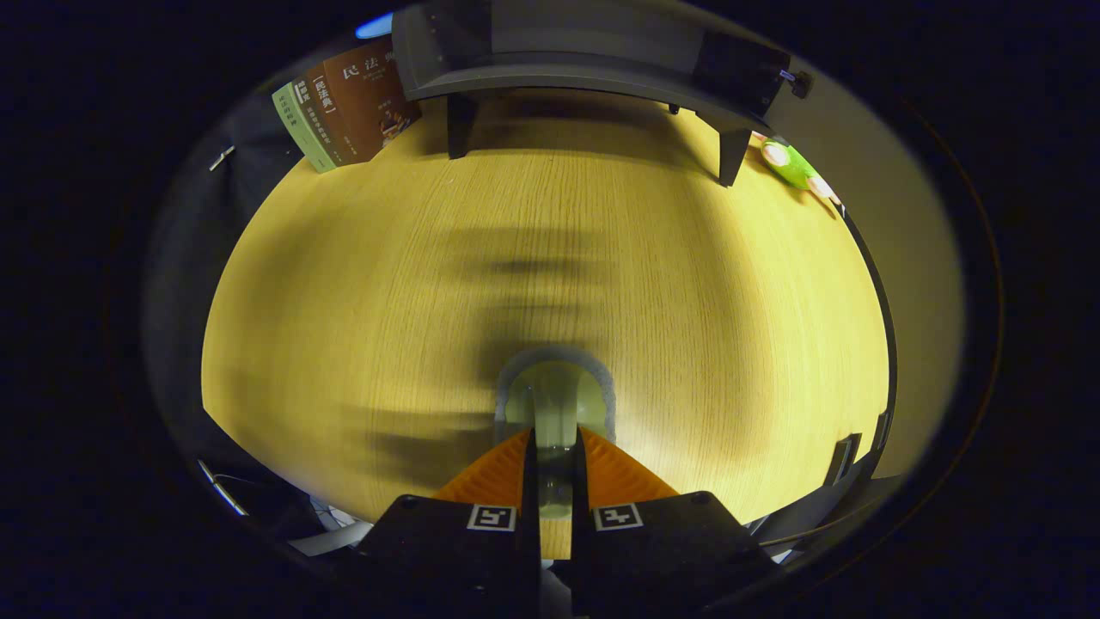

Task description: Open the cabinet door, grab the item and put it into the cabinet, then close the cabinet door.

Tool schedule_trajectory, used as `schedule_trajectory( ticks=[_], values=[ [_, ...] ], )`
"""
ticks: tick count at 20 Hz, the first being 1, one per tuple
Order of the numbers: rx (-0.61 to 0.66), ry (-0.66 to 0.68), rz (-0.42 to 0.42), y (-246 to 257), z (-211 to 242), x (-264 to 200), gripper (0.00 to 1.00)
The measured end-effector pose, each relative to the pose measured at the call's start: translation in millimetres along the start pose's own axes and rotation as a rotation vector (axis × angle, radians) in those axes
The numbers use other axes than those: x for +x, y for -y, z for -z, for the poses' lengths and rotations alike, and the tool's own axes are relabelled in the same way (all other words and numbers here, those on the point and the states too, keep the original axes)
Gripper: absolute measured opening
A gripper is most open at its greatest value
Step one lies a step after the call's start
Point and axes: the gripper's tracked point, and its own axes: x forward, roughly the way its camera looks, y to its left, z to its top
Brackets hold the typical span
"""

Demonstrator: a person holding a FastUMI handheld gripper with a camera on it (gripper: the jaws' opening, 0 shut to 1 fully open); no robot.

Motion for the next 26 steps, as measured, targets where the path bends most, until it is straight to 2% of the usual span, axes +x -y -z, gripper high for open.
schedule_trajectory(
  ticks=[5, 10, 18, 26],
  values=[
    [0.042, 0.061, 0.018, -6.8, -25.8, -25.3, 0.18],
    [0.09, 0.202, 0.043, -15.1, -65.7, -81.2, 0.18],
    [0.195, 0.546, 0.081, -12.4, -171.8, -204.0, 0.18],
    [0.227, 0.788, 0.1, 6.5, -246.5, -289.3, 0.18]
  ],
)
